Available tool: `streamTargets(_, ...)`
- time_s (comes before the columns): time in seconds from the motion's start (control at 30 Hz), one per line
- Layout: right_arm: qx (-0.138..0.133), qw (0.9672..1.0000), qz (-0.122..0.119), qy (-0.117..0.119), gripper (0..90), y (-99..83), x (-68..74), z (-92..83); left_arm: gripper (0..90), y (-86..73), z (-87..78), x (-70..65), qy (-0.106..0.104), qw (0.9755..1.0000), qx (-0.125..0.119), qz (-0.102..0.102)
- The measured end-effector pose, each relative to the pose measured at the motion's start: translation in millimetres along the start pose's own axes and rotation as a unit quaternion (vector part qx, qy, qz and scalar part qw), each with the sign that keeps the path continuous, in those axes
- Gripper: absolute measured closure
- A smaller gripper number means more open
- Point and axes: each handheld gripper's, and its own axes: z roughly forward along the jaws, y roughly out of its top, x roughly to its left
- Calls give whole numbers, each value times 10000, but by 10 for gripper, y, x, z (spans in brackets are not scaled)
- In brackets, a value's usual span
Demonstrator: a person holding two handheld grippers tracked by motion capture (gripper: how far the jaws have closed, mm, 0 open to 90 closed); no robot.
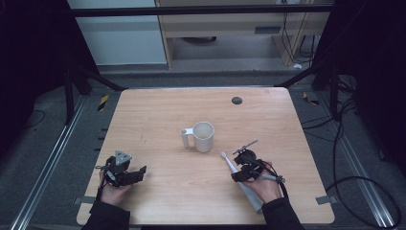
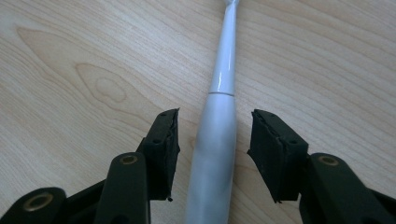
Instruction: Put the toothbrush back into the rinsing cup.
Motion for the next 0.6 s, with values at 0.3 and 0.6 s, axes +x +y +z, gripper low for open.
streamTargets(0.3,163,9999,22,-37,541,-37,-24,38,267,2,-2,-5,6,10000,-8,11)
streamTargets(0.6,299,9995,49,-23,571,-75,-25,112,267,2,2,-3,8,10000,2,10)
